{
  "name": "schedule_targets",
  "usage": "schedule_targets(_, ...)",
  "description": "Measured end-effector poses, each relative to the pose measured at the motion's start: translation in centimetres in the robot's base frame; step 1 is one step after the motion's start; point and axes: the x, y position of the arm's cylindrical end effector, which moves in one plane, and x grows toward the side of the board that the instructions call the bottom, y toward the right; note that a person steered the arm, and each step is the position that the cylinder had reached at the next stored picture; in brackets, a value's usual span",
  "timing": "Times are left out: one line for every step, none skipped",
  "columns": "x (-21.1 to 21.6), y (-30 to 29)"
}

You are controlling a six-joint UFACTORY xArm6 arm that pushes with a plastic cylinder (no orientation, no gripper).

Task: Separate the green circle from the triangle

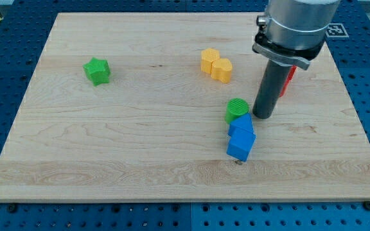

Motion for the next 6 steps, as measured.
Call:
schedule_targets(0.0, -2.1)
schedule_targets(0.0, -4.7)
schedule_targets(1.2, -6.3)
schedule_targets(2.4, -7.5)
schedule_targets(2.6, -10.1)
schedule_targets(2.6, -13.1)
